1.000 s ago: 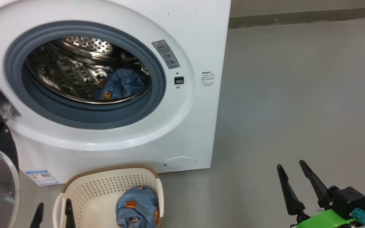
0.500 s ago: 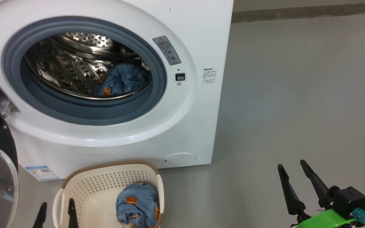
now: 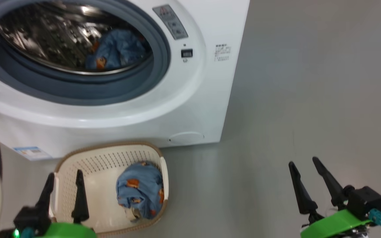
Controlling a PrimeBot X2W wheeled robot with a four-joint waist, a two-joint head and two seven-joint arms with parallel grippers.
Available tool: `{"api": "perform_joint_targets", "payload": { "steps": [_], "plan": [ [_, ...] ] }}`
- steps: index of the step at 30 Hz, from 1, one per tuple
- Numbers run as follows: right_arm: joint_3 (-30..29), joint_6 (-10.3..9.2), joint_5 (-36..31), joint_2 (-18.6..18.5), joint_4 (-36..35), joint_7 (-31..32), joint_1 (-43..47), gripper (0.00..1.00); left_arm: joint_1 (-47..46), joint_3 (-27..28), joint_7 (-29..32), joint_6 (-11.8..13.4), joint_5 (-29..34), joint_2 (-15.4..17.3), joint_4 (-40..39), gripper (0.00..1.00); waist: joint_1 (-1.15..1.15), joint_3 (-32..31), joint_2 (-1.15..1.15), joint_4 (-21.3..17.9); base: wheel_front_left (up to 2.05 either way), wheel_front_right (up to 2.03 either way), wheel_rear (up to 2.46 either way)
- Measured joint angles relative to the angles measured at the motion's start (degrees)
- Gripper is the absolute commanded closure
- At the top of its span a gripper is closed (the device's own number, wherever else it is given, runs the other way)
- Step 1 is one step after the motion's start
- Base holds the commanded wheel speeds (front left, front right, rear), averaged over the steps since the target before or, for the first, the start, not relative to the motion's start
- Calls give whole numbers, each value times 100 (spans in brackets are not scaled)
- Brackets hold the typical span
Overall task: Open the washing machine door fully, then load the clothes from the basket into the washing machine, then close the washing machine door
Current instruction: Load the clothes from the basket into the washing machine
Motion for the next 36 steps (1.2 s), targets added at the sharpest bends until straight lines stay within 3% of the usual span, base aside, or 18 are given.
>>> {"api": "perform_joint_targets", "payload": {
  "steps": [20, 30, 36],
  "plan": [
    [52, 0, -90, 33, -86, -65, -870, 0, -2582, -94, 82, -565, -40, 354, 3160, 0, 0, 1797, 0, -462, 0, 0, 0],
    [56, 0, -100, 94, -142, -111, -1073, 0, -3562, -137, 389, -755, -564, 449, 4746, 0, 0, 2628, 0, -734, 0, 0, 0],
    [87, 0, -140, 145, -130, -118, -1208, 0, -3974, -368, 651, -798, -987, 379, 5226, 0, 0, 3027, 0, -818, 0, 0, 0]
  ]
}}
